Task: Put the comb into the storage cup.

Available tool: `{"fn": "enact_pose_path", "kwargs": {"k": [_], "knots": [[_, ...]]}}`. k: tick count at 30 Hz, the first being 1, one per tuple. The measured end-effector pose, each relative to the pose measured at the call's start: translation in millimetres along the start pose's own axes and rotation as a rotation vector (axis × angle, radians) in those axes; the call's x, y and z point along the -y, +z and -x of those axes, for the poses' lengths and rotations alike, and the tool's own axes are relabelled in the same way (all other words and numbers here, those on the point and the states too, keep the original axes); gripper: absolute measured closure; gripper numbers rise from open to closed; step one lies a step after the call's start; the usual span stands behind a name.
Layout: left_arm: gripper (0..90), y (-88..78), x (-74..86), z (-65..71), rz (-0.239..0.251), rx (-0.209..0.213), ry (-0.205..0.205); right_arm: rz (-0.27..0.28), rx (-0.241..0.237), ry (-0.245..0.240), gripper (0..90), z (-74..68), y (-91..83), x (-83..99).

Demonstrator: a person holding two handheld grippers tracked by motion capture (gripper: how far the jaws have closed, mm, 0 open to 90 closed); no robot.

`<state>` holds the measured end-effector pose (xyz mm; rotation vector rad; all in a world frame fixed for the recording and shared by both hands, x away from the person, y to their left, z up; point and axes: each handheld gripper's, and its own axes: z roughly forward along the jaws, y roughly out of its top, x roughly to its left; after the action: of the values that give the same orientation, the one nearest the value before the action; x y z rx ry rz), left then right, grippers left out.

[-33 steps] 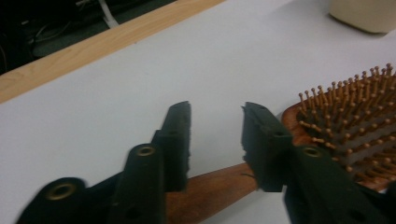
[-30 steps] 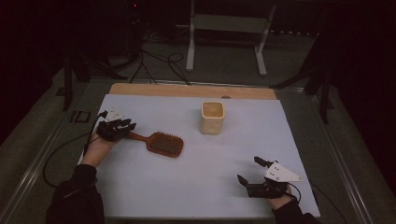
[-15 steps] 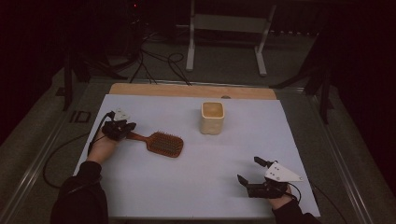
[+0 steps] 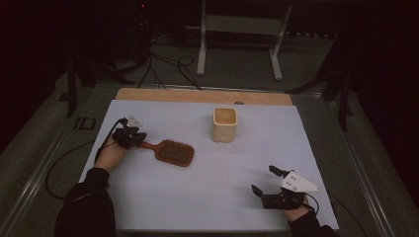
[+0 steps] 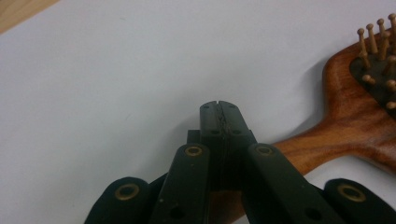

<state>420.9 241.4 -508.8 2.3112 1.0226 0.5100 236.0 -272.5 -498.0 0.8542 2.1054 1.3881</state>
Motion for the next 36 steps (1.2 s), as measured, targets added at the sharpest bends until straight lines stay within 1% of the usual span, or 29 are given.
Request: {"fn": "enact_pose_path", "kwargs": {"k": [3, 8, 9, 11, 12, 15, 17, 18, 20, 25, 28, 30, 32, 36], "knots": [[90.0, -1.9, 1.5, 0.5, -0.002, 0.008, -0.001, -0.002, -0.002, 0.002, 9.2, 0.1, 0.3, 0.2], [90.0, -6.9, 5.5, 3.4, -0.022, 0.025, 0.011, -0.003, -0.003, 0.004, 9.2, 0.3, 0.3, 0.0], [90.0, -7.7, 6.8, 4.0, -0.025, 0.034, 0.011, -0.003, -0.001, 0.002, 9.2, 0.0, 0.4, -0.1], [90.0, -9.8, 10.0, 7.0, -0.032, 0.038, 0.018, -0.001, -0.001, 0.001, 9.2, 0.1, 0.3, -0.3], [90.0, -11.0, 11.0, 8.3, -0.030, 0.046, 0.017, -0.002, 0.000, 0.003, 9.2, 0.2, 0.5, -0.3], [90.0, -16.1, 13.4, 14.6, -0.033, 0.062, 0.032, -0.001, 0.001, 0.002, 9.2, 0.1, 0.4, -0.4], [90.0, -17.0, 13.9, 16.0, -0.035, 0.063, 0.034, -0.001, 0.000, 0.002, 9.2, 0.1, 0.5, -0.5], [90.0, -20.3, 15.5, 19.2, -0.039, 0.077, 0.038, -0.003, 0.000, 0.002, 9.2, 0.2, 0.7, -0.5], [90.0, -22.7, 17.5, 21.6, -0.044, 0.084, 0.041, -0.002, 0.001, 0.002, 9.2, -0.2, 0.8, -0.7], [90.0, -26.2, 23.8, 27.0, -0.060, 0.099, 0.037, -0.002, -0.001, 0.004, 9.2, 0.2, 0.8, -0.9], [90.0, -28.2, 27.1, 31.3, -0.061, 0.108, 0.037, -0.002, 0.001, 0.002, 9.2, 0.1, 0.7, -1.0], [90.0, -31.1, 28.8, 33.8, -0.054, 0.120, 0.033, -0.002, 0.002, 0.003, 9.2, 0.5, 0.4, -1.0], [90.0, -34.1, 29.9, 36.4, -0.049, 0.120, 0.033, -0.002, 0.004, 0.002, 9.2, 0.2, 0.1, -1.1], [90.0, -39.4, 32.8, 40.1, -0.049, 0.137, 0.026, -0.004, 0.003, 0.004, 9.2, 0.3, 0.9, -1.0]]}}
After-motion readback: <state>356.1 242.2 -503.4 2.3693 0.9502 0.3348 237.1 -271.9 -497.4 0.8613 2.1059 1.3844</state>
